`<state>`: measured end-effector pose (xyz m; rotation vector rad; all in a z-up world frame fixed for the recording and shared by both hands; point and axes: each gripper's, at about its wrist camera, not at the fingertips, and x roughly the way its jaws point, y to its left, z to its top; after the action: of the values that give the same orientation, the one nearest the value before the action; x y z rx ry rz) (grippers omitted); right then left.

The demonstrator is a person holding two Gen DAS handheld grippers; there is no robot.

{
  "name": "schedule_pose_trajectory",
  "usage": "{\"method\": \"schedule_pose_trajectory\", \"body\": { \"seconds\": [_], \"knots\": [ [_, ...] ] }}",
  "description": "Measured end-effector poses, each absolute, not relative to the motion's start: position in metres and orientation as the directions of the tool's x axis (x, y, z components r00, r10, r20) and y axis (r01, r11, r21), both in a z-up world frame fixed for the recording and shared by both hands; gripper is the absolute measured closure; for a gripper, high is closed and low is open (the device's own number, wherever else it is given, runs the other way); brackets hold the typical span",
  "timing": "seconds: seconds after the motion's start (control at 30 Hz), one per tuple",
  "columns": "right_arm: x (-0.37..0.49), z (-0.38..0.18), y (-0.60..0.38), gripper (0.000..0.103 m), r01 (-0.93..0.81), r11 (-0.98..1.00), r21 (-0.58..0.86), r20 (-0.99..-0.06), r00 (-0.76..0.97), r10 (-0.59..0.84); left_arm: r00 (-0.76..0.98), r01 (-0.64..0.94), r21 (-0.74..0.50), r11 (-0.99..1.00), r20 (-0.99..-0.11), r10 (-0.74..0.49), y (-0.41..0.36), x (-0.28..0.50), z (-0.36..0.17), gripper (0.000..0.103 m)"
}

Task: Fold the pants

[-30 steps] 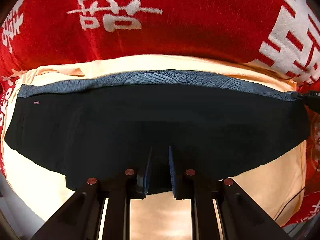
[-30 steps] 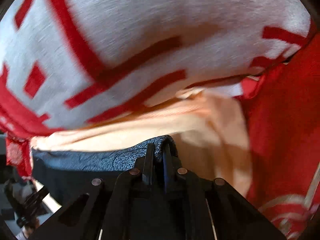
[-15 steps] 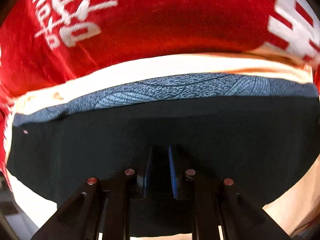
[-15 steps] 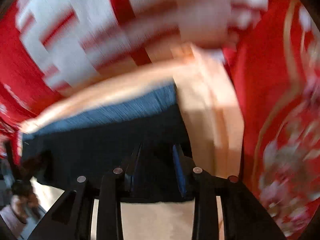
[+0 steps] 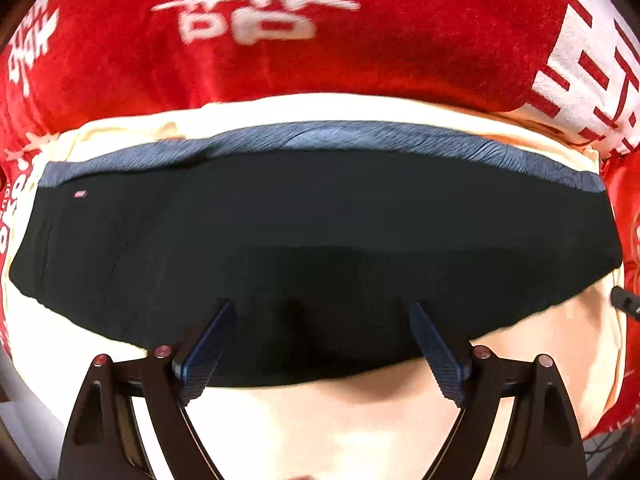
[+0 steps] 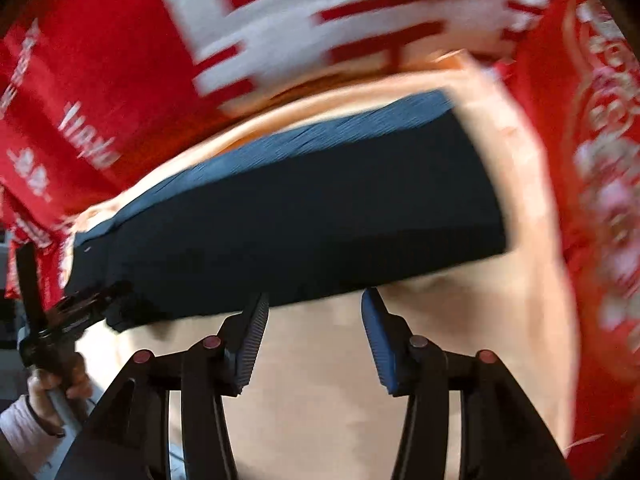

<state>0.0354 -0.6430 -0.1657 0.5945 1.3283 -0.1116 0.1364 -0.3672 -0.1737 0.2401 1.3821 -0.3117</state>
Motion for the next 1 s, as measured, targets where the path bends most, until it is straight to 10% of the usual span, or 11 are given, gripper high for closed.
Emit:
{"method": "schedule_pose_trajectory", "body": {
  "seconds": [0.5, 1.0],
  "knots": [
    [0.089, -0.218, -0.4, 0.05, 0.393, 0.62, 0.679, -0.73, 0.273, 0.626, 0.212, 0.295, 0.024, 0.955, -0.976, -0.041, -0.188, 0.211, -0.174, 0.013],
    [0.103, -0.24, -0.361, 0.051, 0.46, 0.529, 0.713, -0.693, 0.342, 0.635, 0.192, 0.286, 0.004, 0.958, -0.98, -0.054, -0.136, 0.237, -0.215, 0.013]
  ]
}}
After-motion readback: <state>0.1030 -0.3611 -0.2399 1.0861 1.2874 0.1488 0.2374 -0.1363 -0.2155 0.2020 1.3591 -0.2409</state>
